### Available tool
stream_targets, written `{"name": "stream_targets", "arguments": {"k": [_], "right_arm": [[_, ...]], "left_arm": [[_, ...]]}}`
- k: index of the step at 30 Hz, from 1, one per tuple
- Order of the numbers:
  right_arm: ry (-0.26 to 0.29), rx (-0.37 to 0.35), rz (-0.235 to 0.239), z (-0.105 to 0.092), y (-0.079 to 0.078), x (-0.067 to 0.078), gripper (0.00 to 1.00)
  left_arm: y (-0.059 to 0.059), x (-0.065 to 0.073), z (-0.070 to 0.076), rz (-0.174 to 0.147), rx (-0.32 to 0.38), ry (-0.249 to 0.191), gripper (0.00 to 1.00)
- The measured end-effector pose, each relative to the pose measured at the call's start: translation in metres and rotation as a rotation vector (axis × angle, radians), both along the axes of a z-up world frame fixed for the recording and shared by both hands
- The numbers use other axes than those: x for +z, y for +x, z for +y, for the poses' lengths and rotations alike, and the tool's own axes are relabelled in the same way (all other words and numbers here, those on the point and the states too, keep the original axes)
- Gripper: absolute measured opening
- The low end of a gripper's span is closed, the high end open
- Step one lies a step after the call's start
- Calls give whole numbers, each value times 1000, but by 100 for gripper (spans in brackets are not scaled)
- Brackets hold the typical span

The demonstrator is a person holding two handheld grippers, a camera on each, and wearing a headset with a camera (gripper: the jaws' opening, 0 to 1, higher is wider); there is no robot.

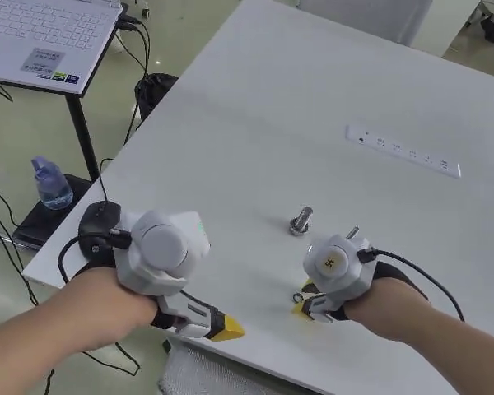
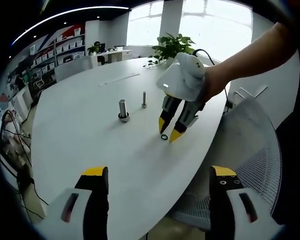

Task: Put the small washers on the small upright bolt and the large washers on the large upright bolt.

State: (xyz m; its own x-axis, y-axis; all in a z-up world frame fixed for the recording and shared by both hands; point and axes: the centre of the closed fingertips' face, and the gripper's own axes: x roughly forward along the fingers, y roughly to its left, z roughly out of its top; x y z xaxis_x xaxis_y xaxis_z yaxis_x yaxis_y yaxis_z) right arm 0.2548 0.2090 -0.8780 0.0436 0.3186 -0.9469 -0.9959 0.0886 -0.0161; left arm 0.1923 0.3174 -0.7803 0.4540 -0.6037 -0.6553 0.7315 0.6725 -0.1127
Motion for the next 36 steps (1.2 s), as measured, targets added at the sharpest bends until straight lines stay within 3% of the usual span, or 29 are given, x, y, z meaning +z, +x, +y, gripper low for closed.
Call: {"name": "stream_targets", "arguments": {"k": [7,12,17,24,36], "right_arm": [[-11,6,-6,1,3,0,15],[-36,29,-6,2,2,-1,15],[-115,59,14,1,3,-3,15],[-159,124,9,-1,3,-2,13],[-118,71,47,-1,3,-1,12]], "left_arm": [[1,0,3,2,5,0,82],[2,0,2,1,7,-5,81],[2,0,2,4,8,-6,80],[2,-2,3,7,8,-7,79],[4,0,4,9,4,-6,77]]}}
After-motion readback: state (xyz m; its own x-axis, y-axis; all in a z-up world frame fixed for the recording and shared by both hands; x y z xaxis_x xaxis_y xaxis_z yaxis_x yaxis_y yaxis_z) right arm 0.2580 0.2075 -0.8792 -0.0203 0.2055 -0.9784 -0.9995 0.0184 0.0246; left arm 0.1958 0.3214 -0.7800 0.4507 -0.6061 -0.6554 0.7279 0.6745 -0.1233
